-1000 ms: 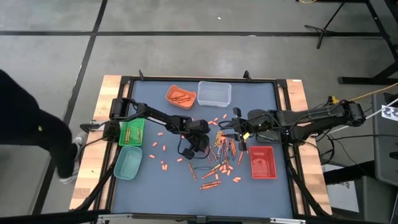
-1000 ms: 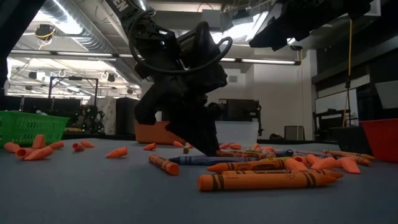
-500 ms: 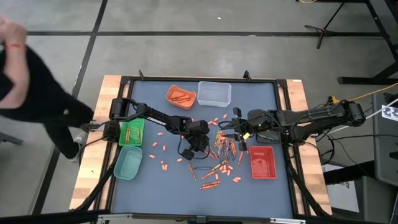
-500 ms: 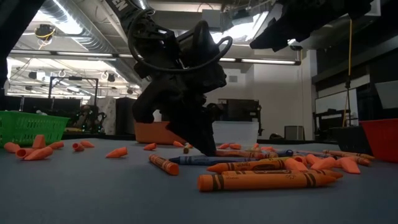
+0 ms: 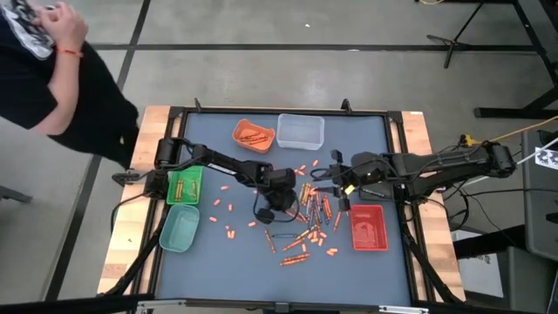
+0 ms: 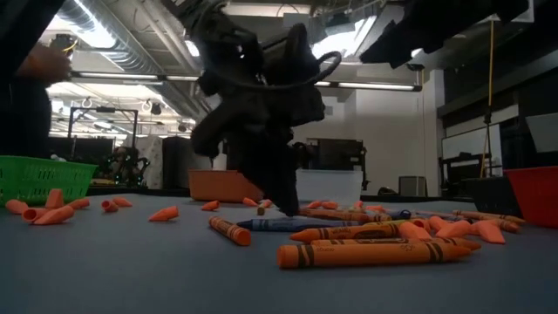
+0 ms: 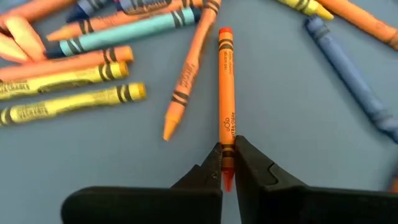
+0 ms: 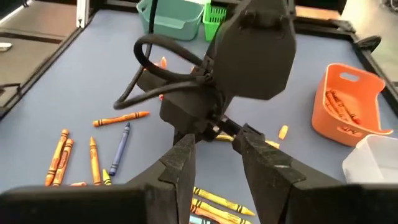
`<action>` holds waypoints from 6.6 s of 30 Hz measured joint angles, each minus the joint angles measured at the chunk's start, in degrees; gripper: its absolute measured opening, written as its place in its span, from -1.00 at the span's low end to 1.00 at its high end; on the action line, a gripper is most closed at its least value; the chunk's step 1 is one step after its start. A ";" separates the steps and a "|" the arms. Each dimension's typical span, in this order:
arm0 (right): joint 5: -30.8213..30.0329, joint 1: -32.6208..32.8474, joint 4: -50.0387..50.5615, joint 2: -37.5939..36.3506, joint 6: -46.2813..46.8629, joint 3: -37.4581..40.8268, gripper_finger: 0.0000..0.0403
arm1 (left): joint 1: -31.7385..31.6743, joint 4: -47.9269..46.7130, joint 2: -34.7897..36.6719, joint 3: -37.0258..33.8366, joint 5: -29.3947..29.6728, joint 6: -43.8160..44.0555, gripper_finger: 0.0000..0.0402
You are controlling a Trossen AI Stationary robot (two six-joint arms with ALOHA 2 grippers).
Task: Sort crayons
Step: Put the red crayon into the orange bin, then put the blue crayon into the transparent bin
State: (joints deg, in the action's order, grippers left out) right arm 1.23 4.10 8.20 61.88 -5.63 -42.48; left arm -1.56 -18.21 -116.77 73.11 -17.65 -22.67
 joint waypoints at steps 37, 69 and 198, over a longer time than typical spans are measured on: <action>-12.30 0.00 18.52 -13.40 -2.16 -0.02 -0.36 | -34.46 -56.05 0.25 34.18 13.21 -3.57 -1.00; -12.19 0.00 18.44 -13.24 -1.95 0.00 -0.36 | -37.09 -44.44 0.23 21.98 13.78 4.31 -0.51; -14.80 0.07 13.56 29.49 46.62 0.06 -0.91 | 7.23 21.76 24.74 -21.40 18.67 31.14 -0.51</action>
State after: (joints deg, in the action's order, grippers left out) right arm -13.57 4.16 21.76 91.37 40.99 -42.42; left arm 5.67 3.55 -92.03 51.70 1.02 8.47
